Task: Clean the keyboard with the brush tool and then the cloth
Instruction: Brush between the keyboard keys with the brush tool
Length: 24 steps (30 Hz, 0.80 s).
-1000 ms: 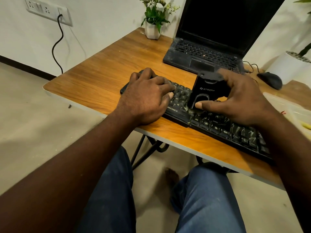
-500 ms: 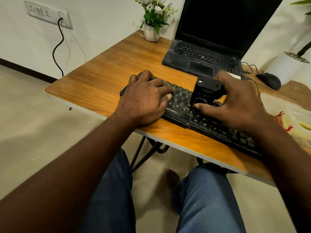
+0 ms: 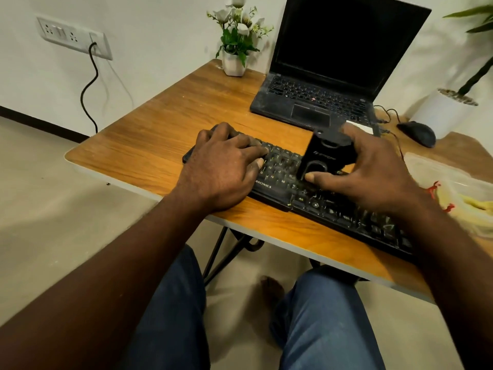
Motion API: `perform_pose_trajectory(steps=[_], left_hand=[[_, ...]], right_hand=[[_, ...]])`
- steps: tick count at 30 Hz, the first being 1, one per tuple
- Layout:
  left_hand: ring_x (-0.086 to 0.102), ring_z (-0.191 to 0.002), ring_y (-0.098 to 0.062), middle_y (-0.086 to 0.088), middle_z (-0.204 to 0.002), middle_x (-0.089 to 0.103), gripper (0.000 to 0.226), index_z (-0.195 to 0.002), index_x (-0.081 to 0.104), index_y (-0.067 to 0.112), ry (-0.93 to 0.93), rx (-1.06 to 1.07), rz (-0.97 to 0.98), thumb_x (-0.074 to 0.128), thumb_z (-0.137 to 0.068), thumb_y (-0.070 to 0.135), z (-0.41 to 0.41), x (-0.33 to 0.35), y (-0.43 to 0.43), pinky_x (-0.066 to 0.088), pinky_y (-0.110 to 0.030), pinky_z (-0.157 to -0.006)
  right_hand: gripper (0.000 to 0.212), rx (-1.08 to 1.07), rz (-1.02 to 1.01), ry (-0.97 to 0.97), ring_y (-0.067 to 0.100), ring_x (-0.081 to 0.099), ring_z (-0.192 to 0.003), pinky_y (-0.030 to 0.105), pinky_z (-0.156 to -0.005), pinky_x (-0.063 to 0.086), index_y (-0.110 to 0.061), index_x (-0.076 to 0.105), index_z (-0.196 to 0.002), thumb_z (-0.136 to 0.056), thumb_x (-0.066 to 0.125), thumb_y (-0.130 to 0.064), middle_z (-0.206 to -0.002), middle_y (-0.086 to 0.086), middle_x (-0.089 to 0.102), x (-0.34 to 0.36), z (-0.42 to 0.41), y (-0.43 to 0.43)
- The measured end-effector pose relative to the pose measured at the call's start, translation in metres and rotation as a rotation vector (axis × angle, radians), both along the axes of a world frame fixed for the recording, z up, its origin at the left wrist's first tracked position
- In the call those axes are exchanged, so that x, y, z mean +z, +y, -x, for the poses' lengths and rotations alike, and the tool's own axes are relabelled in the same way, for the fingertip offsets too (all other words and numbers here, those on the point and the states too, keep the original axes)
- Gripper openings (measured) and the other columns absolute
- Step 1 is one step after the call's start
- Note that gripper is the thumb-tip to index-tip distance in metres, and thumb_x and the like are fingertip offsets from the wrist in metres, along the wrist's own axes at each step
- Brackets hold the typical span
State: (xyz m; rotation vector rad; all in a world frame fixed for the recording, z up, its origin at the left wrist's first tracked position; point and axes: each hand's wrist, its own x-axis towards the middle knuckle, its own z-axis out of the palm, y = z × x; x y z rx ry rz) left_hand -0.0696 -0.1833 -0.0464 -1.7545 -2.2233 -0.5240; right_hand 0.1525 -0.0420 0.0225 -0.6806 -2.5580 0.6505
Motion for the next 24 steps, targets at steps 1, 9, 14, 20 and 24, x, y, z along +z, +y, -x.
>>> perform_pose_trajectory(steps=[1,9,14,20,24], left_hand=[[0.039,-0.128,-0.020,0.014,-0.142,0.059,0.051,-0.143,0.056,0.037,0.002,0.000,-0.004,0.028,-0.102,0.050,0.000,0.000,0.001,0.034,-0.047,-0.100],[0.046,-0.131,-0.016,0.011,-0.144,0.059,0.052,-0.146,0.055,0.033,0.015,-0.071,0.029,0.028,-0.104,0.047,-0.023,0.008,0.009,0.031,-0.045,-0.111],[0.043,-0.142,-0.014,0.009,-0.152,0.053,0.057,-0.149,0.051,0.032,-0.006,-0.066,0.060,0.021,-0.104,0.052,-0.027,0.009,0.012,0.023,-0.043,-0.118],[0.045,-0.140,-0.014,0.009,-0.152,0.053,0.060,-0.148,0.052,0.032,0.004,-0.053,0.064,0.019,-0.103,0.055,-0.027,0.009,0.013,0.025,-0.043,-0.117],[0.049,-0.138,-0.015,0.008,-0.150,0.056,0.060,-0.148,0.054,0.031,0.000,-0.058,0.067,0.021,-0.104,0.054,-0.027,0.009,0.014,0.027,-0.043,-0.116]], right_hand=[[0.051,-0.030,0.014,-0.006,-0.003,0.068,-0.094,0.009,-0.070,0.053,-0.026,0.060,-0.116,-0.075,0.090,-0.030,-0.105,-0.013,0.070,0.003,-0.008,0.008],[0.058,-0.073,0.069,0.024,0.005,0.065,-0.101,0.023,-0.081,0.053,-0.027,0.061,-0.124,-0.074,0.090,-0.029,-0.112,-0.011,0.068,0.012,0.031,0.040],[0.060,-0.143,-0.016,0.043,0.010,0.064,-0.102,0.020,-0.079,0.050,-0.025,0.062,-0.126,-0.074,0.091,-0.029,-0.116,-0.008,0.068,0.009,0.054,0.053],[0.059,-0.113,0.012,0.003,0.011,0.064,-0.100,0.020,-0.076,0.048,-0.027,0.061,-0.123,-0.074,0.092,-0.032,-0.107,-0.012,0.065,0.007,0.057,0.059],[0.066,-0.150,0.055,-0.070,0.017,0.064,-0.109,0.024,-0.079,0.046,-0.024,0.059,-0.134,-0.076,0.090,-0.029,-0.118,-0.005,0.067,0.009,0.036,0.072]])
